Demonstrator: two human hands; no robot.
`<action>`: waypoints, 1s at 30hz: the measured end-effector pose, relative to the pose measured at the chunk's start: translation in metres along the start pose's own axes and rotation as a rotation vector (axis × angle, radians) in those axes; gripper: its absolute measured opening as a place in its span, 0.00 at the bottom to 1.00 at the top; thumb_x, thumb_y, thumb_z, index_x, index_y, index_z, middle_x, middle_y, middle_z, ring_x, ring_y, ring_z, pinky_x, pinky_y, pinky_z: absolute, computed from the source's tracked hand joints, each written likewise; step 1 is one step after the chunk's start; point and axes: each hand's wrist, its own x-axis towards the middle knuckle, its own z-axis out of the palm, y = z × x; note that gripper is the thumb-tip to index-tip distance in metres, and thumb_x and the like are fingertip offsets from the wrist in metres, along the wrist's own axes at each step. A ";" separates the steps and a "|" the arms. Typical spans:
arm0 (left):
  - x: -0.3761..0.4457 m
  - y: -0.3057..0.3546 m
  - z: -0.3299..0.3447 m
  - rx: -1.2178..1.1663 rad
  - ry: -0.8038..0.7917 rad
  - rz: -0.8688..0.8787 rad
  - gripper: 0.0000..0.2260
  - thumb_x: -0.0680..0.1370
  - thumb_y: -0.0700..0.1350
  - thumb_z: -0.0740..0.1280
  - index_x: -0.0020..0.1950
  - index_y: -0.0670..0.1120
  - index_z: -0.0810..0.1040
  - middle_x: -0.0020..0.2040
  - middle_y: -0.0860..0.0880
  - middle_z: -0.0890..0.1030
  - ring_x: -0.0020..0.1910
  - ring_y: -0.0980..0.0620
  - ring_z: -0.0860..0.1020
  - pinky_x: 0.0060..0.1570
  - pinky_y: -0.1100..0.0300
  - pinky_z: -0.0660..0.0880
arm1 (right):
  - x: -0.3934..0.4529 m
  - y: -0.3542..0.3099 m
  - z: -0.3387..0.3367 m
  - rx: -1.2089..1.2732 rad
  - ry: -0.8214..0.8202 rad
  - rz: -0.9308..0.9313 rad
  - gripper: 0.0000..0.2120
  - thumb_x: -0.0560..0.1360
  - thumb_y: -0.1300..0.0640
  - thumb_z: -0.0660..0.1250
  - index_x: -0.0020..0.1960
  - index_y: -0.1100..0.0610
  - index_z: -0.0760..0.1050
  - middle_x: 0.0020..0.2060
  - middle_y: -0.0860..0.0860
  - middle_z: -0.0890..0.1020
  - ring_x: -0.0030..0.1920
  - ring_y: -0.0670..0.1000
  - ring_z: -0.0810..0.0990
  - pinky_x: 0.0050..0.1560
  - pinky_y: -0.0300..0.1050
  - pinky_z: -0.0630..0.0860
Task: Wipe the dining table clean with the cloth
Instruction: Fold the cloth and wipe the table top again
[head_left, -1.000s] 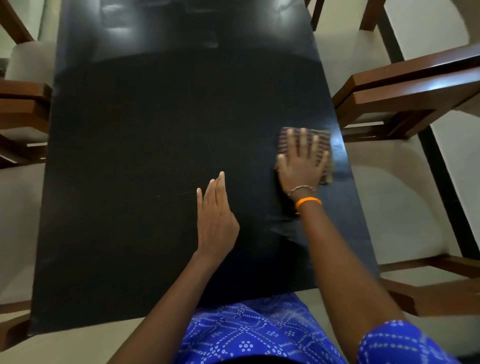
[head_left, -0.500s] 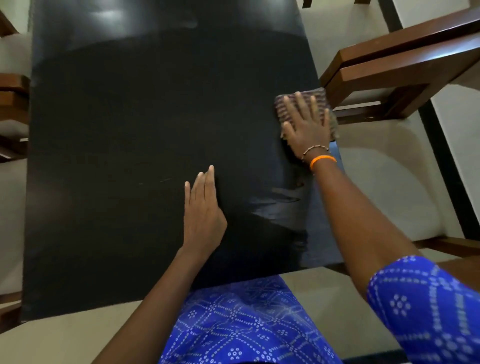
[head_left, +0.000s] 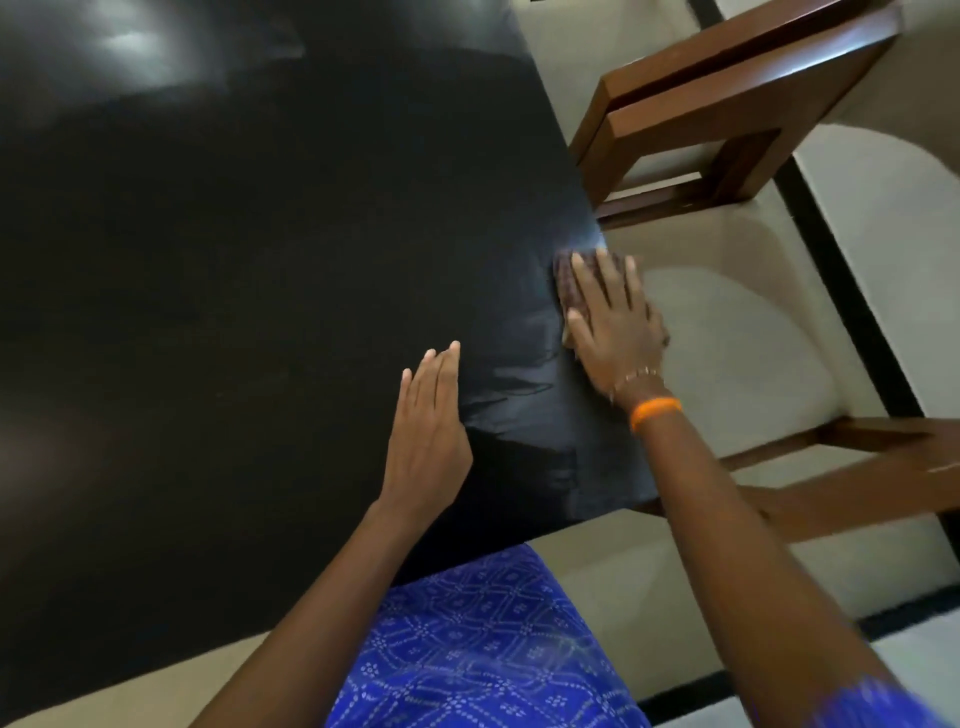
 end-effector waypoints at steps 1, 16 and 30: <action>0.000 0.001 0.001 -0.005 -0.006 0.012 0.33 0.70 0.27 0.55 0.75 0.40 0.55 0.73 0.43 0.63 0.75 0.47 0.56 0.74 0.55 0.46 | -0.036 0.009 0.003 -0.009 -0.006 0.007 0.29 0.77 0.47 0.51 0.76 0.45 0.48 0.77 0.49 0.51 0.77 0.57 0.50 0.68 0.57 0.62; -0.025 -0.028 -0.016 -0.078 -0.019 0.021 0.35 0.69 0.28 0.56 0.75 0.41 0.54 0.75 0.45 0.58 0.76 0.49 0.51 0.74 0.56 0.42 | -0.014 -0.025 0.004 -0.046 -0.047 0.090 0.30 0.77 0.49 0.55 0.76 0.47 0.48 0.77 0.52 0.51 0.77 0.59 0.48 0.73 0.64 0.49; -0.089 -0.067 -0.050 -0.010 0.070 -0.097 0.35 0.68 0.29 0.58 0.75 0.41 0.54 0.75 0.43 0.58 0.76 0.48 0.51 0.74 0.50 0.45 | -0.087 -0.123 0.043 -0.090 -0.065 -0.442 0.27 0.76 0.47 0.55 0.75 0.44 0.55 0.76 0.47 0.57 0.77 0.53 0.52 0.74 0.58 0.48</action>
